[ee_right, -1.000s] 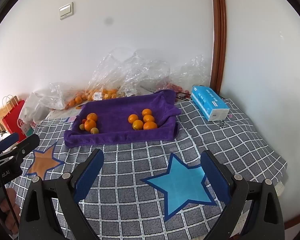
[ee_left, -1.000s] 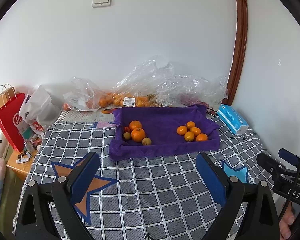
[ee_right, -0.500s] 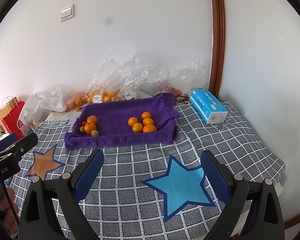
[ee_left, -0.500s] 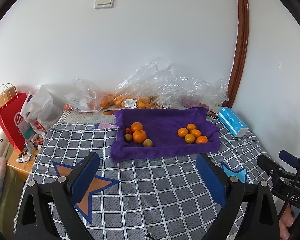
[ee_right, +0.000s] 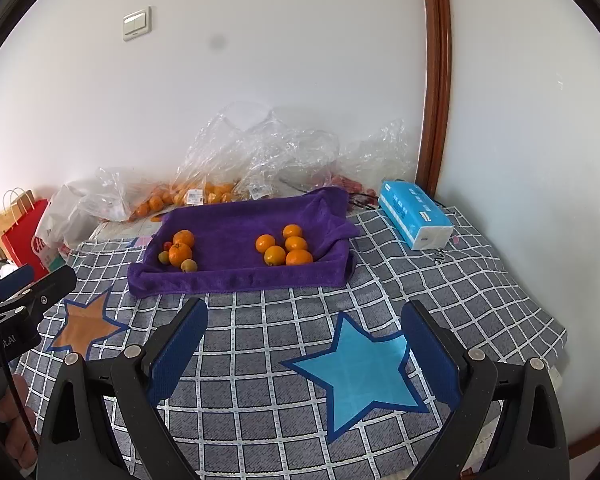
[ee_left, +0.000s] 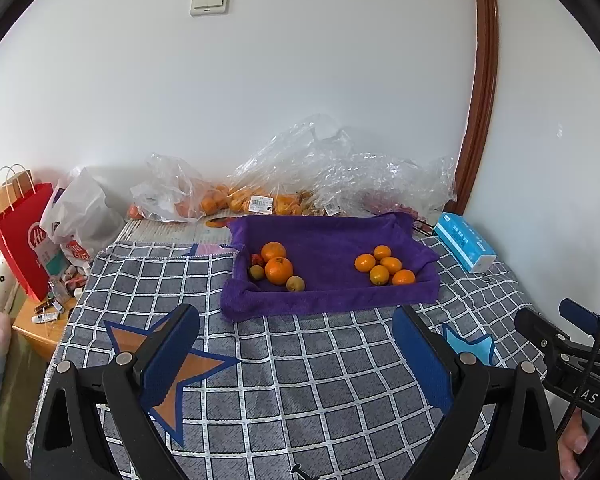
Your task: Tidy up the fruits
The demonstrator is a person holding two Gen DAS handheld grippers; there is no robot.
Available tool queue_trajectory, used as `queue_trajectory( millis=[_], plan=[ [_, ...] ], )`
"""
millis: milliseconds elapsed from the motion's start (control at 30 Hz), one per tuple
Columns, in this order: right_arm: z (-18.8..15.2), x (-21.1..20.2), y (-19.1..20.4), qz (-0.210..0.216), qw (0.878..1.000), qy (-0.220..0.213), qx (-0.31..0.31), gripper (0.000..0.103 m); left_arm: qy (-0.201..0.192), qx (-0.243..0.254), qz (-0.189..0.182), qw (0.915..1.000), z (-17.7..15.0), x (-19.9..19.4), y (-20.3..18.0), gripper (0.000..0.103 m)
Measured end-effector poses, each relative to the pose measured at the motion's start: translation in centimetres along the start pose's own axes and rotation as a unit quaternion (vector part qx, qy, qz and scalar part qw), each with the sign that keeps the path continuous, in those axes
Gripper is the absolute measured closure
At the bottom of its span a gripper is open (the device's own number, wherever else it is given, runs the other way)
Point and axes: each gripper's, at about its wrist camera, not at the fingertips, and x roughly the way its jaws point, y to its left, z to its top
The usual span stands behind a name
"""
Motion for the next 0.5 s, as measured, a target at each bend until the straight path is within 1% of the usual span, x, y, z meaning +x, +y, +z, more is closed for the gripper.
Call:
queue_trajectory(
  millis=[500],
  plan=[
    [0.05,-0.14,0.03,0.002,1.000,-0.003,-0.002,0.007,0.001,-0.002,-0.001,1.0000,-0.02,-0.06,0.16,0.006]
  ],
)
